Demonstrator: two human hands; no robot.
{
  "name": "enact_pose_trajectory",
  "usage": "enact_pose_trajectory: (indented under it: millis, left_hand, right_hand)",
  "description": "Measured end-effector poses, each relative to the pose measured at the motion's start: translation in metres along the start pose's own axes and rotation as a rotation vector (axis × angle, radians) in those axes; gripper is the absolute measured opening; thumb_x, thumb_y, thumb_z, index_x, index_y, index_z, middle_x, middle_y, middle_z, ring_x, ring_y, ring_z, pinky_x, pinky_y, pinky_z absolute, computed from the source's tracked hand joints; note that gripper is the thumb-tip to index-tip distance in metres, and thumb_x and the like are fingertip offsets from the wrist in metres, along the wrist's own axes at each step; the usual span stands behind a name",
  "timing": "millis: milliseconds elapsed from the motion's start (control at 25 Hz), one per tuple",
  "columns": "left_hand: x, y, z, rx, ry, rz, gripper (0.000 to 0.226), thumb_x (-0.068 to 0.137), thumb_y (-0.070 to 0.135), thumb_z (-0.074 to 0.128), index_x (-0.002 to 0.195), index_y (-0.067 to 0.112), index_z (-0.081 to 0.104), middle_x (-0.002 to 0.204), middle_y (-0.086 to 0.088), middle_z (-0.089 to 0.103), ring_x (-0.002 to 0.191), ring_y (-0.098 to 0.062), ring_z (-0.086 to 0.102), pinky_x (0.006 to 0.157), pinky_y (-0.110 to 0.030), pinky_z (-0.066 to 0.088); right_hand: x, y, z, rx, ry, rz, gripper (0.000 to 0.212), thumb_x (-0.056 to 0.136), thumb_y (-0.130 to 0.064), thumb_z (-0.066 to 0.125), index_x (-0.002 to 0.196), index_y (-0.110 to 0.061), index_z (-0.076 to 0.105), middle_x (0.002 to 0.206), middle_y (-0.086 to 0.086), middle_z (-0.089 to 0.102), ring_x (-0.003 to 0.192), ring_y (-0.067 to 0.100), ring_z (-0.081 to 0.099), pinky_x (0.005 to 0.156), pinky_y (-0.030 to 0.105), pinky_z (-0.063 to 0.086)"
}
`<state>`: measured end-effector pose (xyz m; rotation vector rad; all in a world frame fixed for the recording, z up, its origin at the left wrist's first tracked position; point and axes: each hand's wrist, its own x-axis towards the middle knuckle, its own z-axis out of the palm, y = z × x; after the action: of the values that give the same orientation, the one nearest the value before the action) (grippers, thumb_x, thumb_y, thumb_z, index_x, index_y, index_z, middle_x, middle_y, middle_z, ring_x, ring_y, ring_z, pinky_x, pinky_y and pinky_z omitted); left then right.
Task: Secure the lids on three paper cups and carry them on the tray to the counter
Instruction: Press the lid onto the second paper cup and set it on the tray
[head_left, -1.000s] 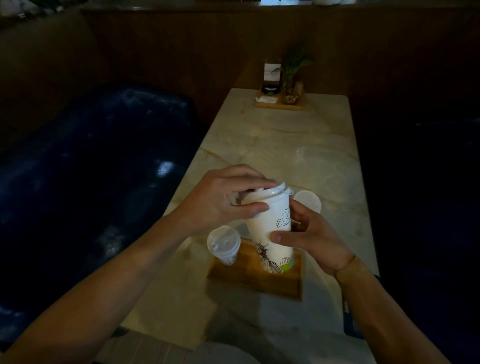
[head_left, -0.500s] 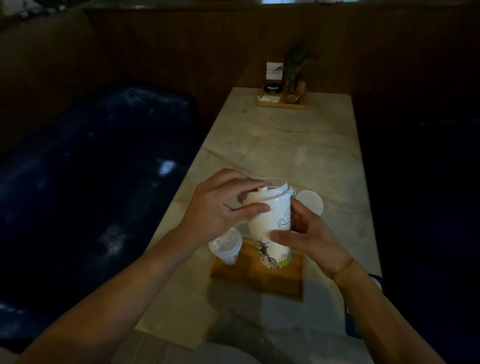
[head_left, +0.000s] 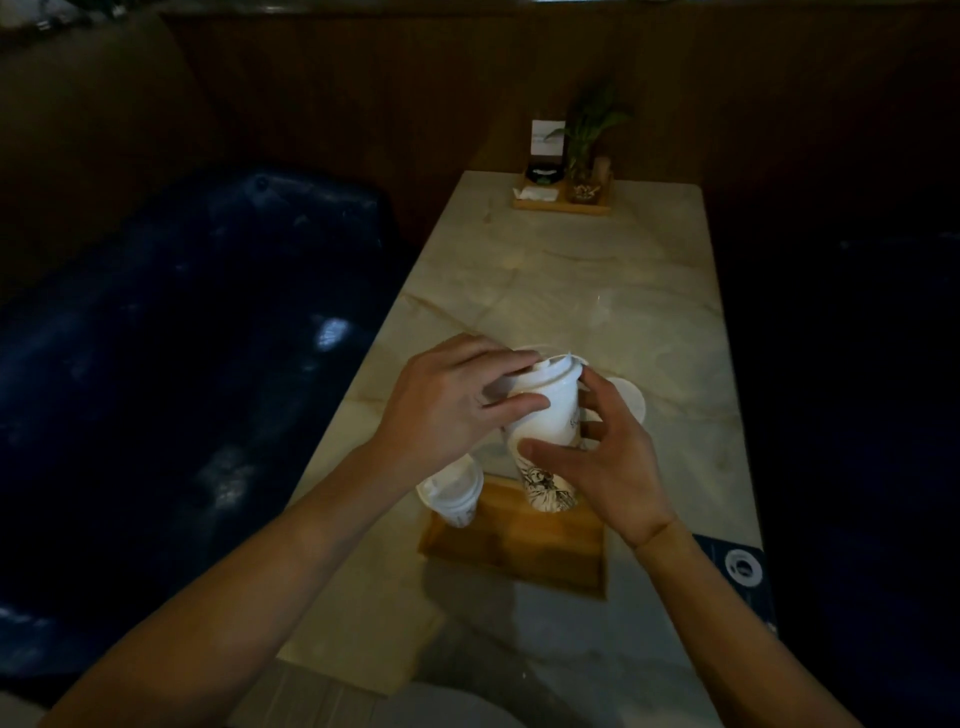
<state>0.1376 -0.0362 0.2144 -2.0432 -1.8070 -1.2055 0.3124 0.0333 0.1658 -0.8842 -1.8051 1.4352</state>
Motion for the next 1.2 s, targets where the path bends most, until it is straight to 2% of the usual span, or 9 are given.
enact_pose_trajectory:
  millis: [160, 240, 440, 640, 720, 800, 920, 1080, 1200]
  left_hand:
    - [0.003, -0.002, -0.009, -0.108, -0.083, 0.011, 0.039, 0.072, 0.020, 0.087, 0.108, 0.009, 0.075, 0.100, -0.005, 0.075, 0.087, -0.011, 0.069, 0.076, -0.036, 0.060]
    - [0.005, -0.002, -0.013, -0.169, -0.103, 0.034, 0.039, 0.072, 0.016, 0.087, 0.107, 0.006, 0.075, 0.101, -0.005, 0.075, 0.088, -0.007, 0.068, 0.077, -0.032, 0.059]
    - [0.004, -0.003, -0.017, -0.280, -0.120, 0.066, 0.037, 0.072, 0.011, 0.086, 0.106, 0.003, 0.074, 0.104, -0.008, 0.076, 0.087, -0.019, 0.073, 0.076, -0.037, 0.060]
    - [0.001, -0.006, -0.006, -0.193, -0.019, 0.085, 0.033, 0.072, 0.008, 0.087, 0.103, 0.001, 0.075, 0.095, -0.008, 0.076, 0.081, -0.019, 0.072, 0.071, -0.040, 0.060]
    - [0.000, -0.008, -0.001, -0.141, 0.000, 0.078, 0.032, 0.073, 0.011, 0.086, 0.102, 0.001, 0.076, 0.095, -0.009, 0.076, 0.083, -0.019, 0.072, 0.072, -0.040, 0.060]
    - [0.001, -0.006, 0.004, -0.101, -0.011, 0.071, 0.031, 0.076, 0.016, 0.084, 0.103, 0.003, 0.076, 0.098, -0.009, 0.076, 0.085, -0.020, 0.072, 0.073, -0.039, 0.060]
    - [0.004, -0.002, 0.005, -0.086, -0.006, 0.068, 0.030, 0.078, 0.020, 0.082, 0.104, 0.006, 0.076, 0.100, -0.007, 0.076, 0.086, -0.017, 0.070, 0.074, -0.038, 0.060]
    - [0.002, -0.004, 0.001, -0.115, 0.027, 0.074, 0.031, 0.075, 0.019, 0.085, 0.101, 0.004, 0.076, 0.099, -0.008, 0.076, 0.084, -0.013, 0.069, 0.072, -0.032, 0.059]
    - [0.001, -0.004, -0.004, -0.189, 0.009, 0.060, 0.033, 0.073, 0.015, 0.087, 0.101, 0.003, 0.076, 0.099, -0.009, 0.076, 0.082, -0.002, 0.064, 0.071, -0.024, 0.057]
  right_hand:
    - [0.004, 0.004, -0.011, 0.135, -0.104, 0.104, 0.081, 0.062, -0.015, 0.090, 0.131, -0.039, 0.055, 0.112, -0.011, 0.070, 0.099, 0.013, 0.070, 0.075, 0.033, 0.062]
    - [0.005, 0.002, -0.017, 0.225, -0.175, 0.123, 0.077, 0.063, -0.010, 0.089, 0.128, -0.035, 0.058, 0.112, -0.009, 0.073, 0.097, 0.015, 0.072, 0.069, 0.028, 0.061]
    - [0.004, -0.003, -0.031, 0.306, -0.351, 0.162, 0.068, 0.064, -0.011, 0.085, 0.123, -0.033, 0.060, 0.115, -0.008, 0.074, 0.103, 0.012, 0.071, 0.072, 0.023, 0.059]
    - [0.005, 0.001, -0.021, 0.176, -0.227, 0.144, 0.082, 0.060, -0.023, 0.089, 0.129, -0.037, 0.049, 0.116, -0.007, 0.071, 0.106, 0.015, 0.068, 0.079, 0.029, 0.061]
    - [0.004, 0.001, -0.009, -0.037, -0.138, 0.075, 0.088, 0.058, -0.033, 0.092, 0.129, -0.043, 0.040, 0.116, -0.021, 0.062, 0.104, 0.002, 0.064, 0.080, 0.018, 0.057]
    - [0.001, -0.003, 0.004, -0.172, -0.060, 0.034, 0.094, 0.055, -0.046, 0.090, 0.130, -0.049, 0.034, 0.111, -0.034, 0.054, 0.100, -0.011, 0.058, 0.071, 0.002, 0.049]
    - [-0.002, 0.000, 0.010, -0.122, 0.016, 0.027, 0.096, 0.051, -0.053, 0.086, 0.130, -0.056, 0.032, 0.103, -0.040, 0.059, 0.095, -0.012, 0.062, 0.065, 0.002, 0.048]
    - [-0.006, 0.000, 0.006, -0.066, -0.002, 0.038, 0.096, 0.051, -0.052, 0.086, 0.133, -0.050, 0.037, 0.110, -0.022, 0.065, 0.096, -0.006, 0.065, 0.070, 0.013, 0.056]
    - [-0.008, -0.001, 0.003, 0.112, -0.075, 0.080, 0.088, 0.058, -0.028, 0.092, 0.131, -0.046, 0.045, 0.113, -0.007, 0.071, 0.099, 0.007, 0.070, 0.073, 0.024, 0.060]
